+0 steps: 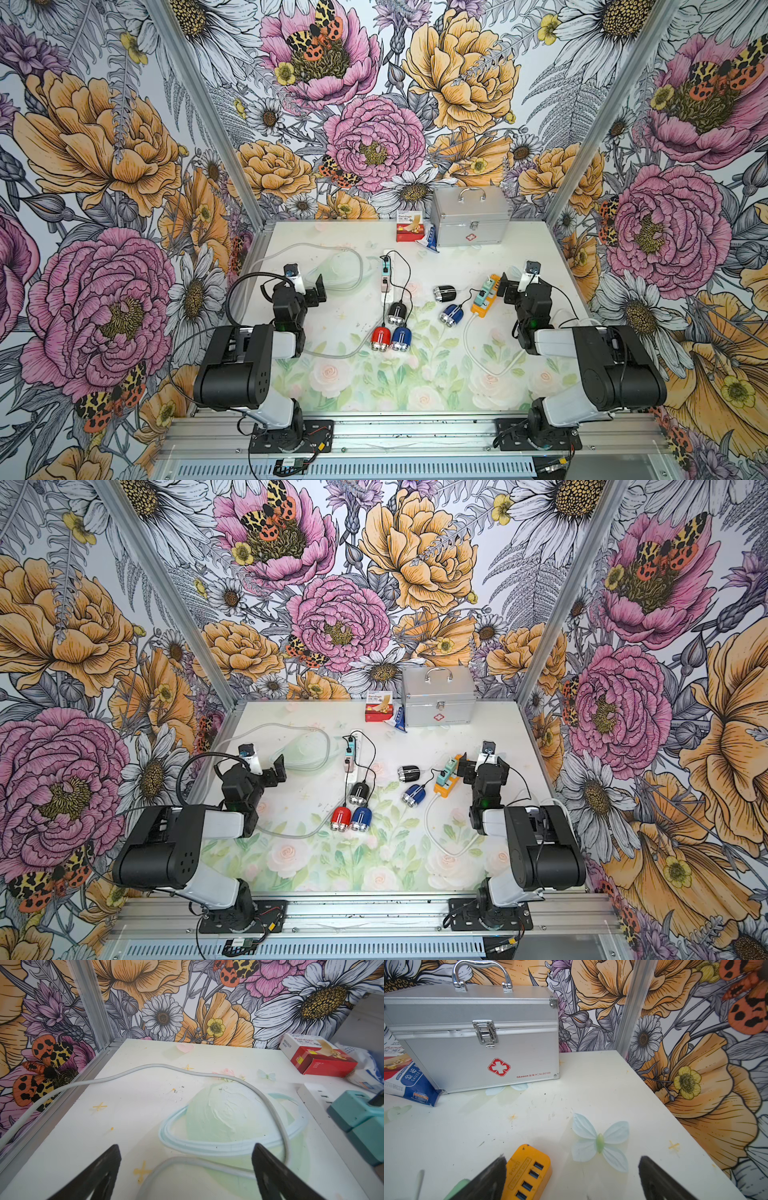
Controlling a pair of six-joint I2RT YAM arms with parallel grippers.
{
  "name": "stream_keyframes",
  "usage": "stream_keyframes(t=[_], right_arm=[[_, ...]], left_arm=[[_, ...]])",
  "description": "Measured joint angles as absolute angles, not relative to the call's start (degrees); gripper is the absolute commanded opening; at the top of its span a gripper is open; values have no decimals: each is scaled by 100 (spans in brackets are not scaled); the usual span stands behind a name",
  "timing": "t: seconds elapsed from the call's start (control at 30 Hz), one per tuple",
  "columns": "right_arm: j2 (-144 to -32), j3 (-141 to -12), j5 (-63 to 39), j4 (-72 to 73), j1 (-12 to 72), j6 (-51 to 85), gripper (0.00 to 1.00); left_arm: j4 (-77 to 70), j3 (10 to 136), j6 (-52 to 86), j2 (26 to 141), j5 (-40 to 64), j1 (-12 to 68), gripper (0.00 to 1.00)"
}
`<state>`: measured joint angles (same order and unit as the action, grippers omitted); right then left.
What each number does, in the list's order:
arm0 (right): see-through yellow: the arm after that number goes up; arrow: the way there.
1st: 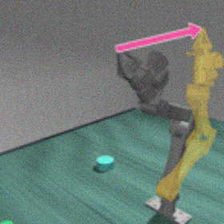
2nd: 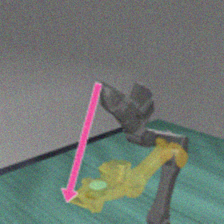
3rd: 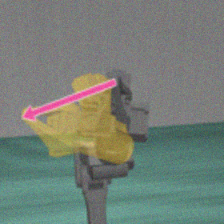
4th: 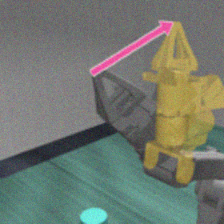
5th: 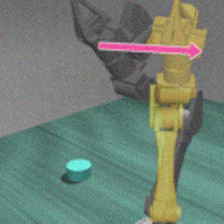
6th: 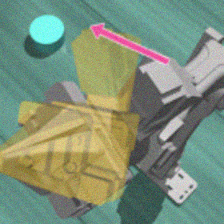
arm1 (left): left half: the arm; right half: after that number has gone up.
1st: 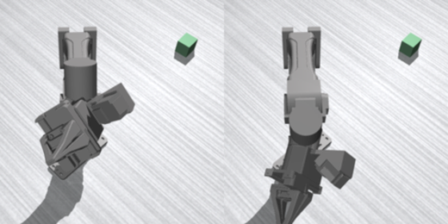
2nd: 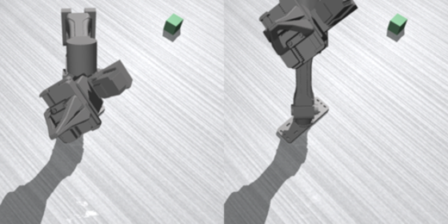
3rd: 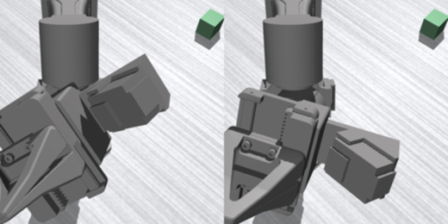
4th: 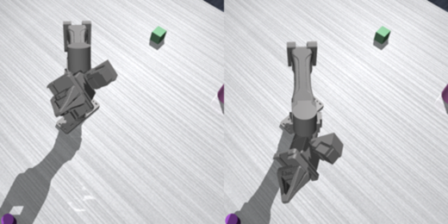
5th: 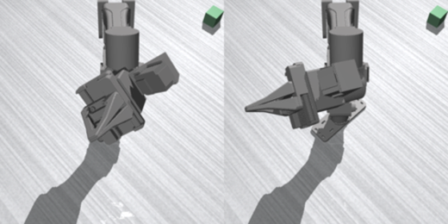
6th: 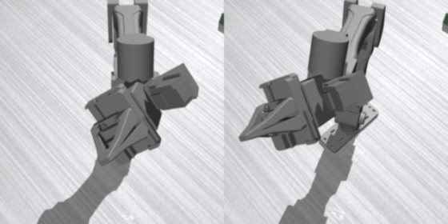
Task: Unplug the electric shaver
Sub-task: Move the socket to the center of the board.
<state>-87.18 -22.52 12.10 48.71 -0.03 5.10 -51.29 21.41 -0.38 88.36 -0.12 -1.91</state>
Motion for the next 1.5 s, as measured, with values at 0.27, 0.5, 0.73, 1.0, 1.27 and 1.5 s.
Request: stream_keyframes(t=[0.27,0.5,0.73,1.0,1.27,1.5], right_arm=[[-8705,-2252,1232,4847,-3,534,100],[-7669,-2276,1378,3924,-3,646,99],[-6440,-3251,1238,1914,23,976,94],[-6287,-4436,843,21,950,1398,86],[-7568,-5236,679,-849,2735,2130,83],[-9236,-6427,672,-1269,3986,2628,86]], left_arm=[[-5109,2145,-38,8836,-14,-191,98],[-3118,3293,91,8270,-298,-202,99],[-1850,4228,421,7592,-233,-97,99],[-40,5645,882,7832,-246,532,99],[972,6794,1743,8440,-325,862,99],[1507,7140,2517,8630,-320,834,99]])
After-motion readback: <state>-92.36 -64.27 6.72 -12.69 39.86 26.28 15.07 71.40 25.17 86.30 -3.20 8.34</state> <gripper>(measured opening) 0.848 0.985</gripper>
